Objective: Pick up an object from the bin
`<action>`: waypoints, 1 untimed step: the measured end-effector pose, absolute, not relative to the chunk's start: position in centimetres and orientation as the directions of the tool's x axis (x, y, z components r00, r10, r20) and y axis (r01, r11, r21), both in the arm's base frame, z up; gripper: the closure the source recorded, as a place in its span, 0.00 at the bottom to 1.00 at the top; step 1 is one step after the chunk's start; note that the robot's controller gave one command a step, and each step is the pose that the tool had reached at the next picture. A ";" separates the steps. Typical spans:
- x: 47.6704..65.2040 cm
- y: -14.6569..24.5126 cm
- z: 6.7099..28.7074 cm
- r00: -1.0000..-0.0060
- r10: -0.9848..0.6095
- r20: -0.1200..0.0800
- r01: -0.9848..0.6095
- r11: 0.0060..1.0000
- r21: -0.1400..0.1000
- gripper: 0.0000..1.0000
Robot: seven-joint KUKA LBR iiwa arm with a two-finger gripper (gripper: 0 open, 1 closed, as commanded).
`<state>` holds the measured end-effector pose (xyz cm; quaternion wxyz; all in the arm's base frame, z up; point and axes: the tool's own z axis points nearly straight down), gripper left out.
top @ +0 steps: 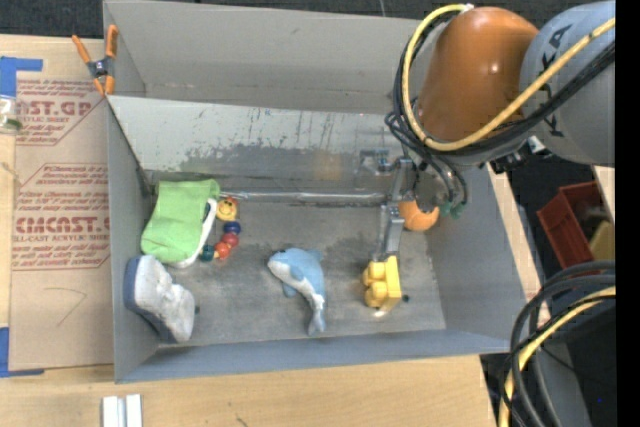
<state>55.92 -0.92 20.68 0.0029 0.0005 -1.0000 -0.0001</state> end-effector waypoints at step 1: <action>56.1 -0.9 21.1 -1.000 -0.001 -0.002 -0.001 1.000 0.000 0.00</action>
Offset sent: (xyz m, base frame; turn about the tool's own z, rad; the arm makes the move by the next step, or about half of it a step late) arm -0.0048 0.0696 -0.0926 -0.0439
